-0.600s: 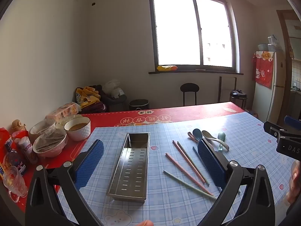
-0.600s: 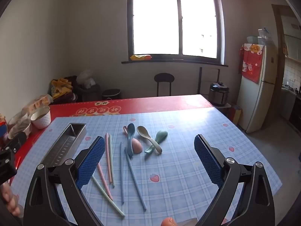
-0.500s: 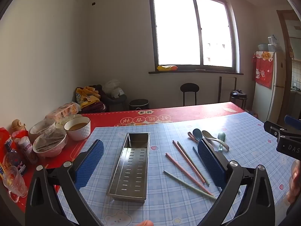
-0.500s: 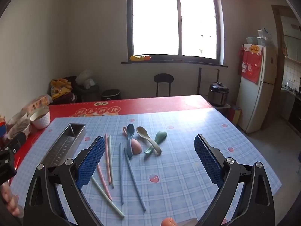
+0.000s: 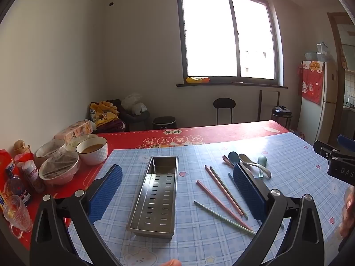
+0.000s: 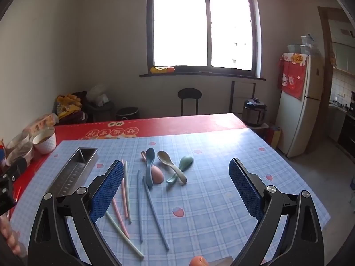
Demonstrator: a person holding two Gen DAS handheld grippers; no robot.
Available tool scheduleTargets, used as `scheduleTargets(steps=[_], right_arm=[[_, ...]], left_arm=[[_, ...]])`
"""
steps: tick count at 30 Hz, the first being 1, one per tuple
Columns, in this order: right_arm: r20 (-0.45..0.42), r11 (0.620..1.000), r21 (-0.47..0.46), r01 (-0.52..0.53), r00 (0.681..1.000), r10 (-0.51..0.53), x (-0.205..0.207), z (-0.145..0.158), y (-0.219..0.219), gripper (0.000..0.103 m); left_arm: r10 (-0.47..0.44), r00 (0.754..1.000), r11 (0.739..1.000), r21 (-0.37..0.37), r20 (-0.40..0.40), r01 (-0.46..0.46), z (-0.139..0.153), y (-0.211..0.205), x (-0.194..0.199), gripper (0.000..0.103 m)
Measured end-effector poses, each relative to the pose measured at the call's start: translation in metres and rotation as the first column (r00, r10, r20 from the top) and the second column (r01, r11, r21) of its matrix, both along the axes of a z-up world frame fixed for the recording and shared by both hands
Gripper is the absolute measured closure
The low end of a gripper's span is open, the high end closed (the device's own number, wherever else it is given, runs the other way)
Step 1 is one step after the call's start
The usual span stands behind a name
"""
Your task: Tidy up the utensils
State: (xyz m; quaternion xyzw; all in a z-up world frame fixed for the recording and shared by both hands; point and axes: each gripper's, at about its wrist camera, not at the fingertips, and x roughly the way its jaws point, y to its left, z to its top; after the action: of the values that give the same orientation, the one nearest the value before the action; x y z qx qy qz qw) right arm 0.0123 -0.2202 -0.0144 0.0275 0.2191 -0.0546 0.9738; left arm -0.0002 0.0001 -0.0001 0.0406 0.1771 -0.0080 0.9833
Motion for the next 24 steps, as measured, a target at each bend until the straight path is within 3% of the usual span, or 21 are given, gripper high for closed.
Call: scheduleTargets(steps=[24], right_arm=[[-0.005,1.000,0.000,0.026,1.000,-0.026,0.0039,-0.0037,-0.0019,0.011]], left_arm=[[-0.004,1.000,1.000,-0.005,-0.007,0.004,0.0000,0.0031,0.0017,0.005]])
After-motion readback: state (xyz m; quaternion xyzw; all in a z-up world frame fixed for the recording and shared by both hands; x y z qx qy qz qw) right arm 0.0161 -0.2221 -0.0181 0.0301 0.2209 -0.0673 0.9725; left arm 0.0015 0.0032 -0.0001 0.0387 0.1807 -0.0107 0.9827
